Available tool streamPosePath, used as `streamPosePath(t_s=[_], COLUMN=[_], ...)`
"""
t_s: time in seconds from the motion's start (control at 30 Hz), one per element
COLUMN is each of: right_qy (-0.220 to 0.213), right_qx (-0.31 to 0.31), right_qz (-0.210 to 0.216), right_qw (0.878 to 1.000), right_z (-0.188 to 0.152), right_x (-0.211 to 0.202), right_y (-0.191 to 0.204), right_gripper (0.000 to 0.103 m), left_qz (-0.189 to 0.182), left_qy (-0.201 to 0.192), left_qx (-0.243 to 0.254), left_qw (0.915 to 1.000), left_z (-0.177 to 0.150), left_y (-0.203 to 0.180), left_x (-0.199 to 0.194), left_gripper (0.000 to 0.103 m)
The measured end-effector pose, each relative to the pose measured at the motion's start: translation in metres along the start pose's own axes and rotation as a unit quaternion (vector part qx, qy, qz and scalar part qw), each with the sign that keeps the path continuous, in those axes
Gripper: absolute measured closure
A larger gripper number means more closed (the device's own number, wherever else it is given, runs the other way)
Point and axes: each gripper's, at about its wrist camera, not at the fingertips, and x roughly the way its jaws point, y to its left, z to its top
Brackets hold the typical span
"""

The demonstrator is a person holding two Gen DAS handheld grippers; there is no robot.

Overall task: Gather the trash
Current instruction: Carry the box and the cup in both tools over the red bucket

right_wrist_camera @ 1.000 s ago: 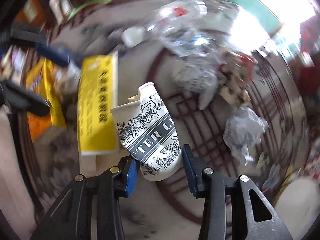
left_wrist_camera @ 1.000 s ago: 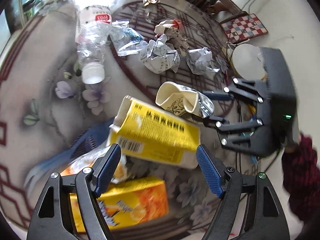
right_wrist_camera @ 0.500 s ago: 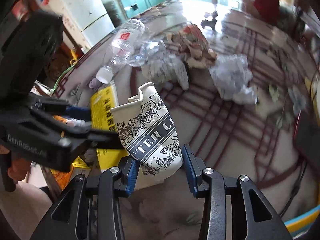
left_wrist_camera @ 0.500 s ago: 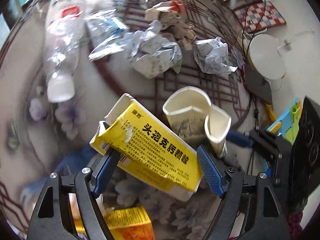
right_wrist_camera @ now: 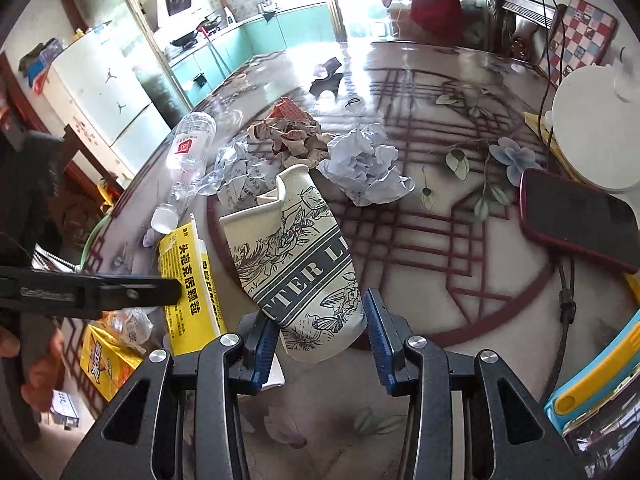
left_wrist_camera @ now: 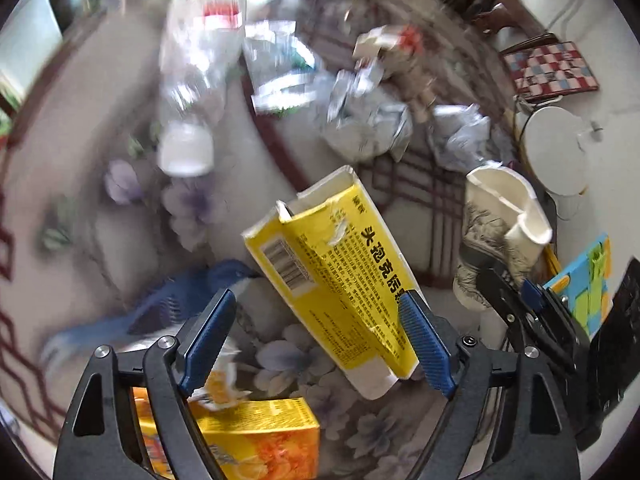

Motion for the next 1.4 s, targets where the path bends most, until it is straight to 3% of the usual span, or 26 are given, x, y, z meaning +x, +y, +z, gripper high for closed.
streamPosePath(t_s=[0.1,0.2,0.23,0.27,0.33,0.43,0.53,0.77,0.97,1.17,1.4], right_qy=[-0.005,-0.009,-0.01,-0.01,-0.012,-0.017,-0.022,-0.053,-0.076,-0.083,-0.089], right_qx=[0.013,0.023,0.024,0.025,0.032,0.052,0.062,0.04,0.014,0.001,-0.023], right_qz=[0.006,0.013,0.012,0.011,0.011,0.013,0.014,0.027,0.056,0.084,0.074], right_qw=[1.0,1.0,1.0,1.0,0.999,0.998,0.998,0.997,0.995,0.993,0.993], right_z=[0.005,0.003,0.002,0.002,0.001,0.002,0.005,0.022,0.04,0.047,0.052], right_x=[0.0,-0.003,-0.003,-0.003,-0.006,-0.01,-0.016,-0.031,-0.038,-0.037,-0.038], right_y=[-0.001,0.0,0.0,0.0,-0.001,-0.006,-0.005,0.025,0.068,0.108,0.151], right_gripper=[0.064,0.064,0.064,0.064,0.064,0.064,0.064,0.064,0.064,0.064,0.064], left_qz=[-0.029,-0.035,-0.032,-0.031,-0.042,-0.05,-0.042,-0.014,0.01,0.017,0.028], left_qy=[0.025,0.02,0.017,0.015,0.018,0.011,-0.021,-0.107,-0.166,-0.199,-0.231], left_qx=[-0.02,-0.009,-0.001,0.009,0.021,0.03,0.056,0.101,0.099,0.084,0.078], left_qw=[0.9991,0.9992,0.9993,0.9994,0.9988,0.9982,0.9973,0.9889,0.981,0.9762,0.9693], left_z=[0.004,0.004,0.004,0.003,0.001,-0.001,0.001,-0.004,-0.001,0.002,0.006], left_y=[-0.003,-0.011,-0.014,-0.015,-0.015,-0.01,-0.01,0.005,0.018,0.04,0.076], left_x=[0.014,0.019,0.021,0.021,0.019,0.006,-0.014,-0.073,-0.107,-0.13,-0.152], left_gripper=[0.019,0.02,0.023,0.037,0.049,0.061,0.069,0.07,0.07,0.07,0.07])
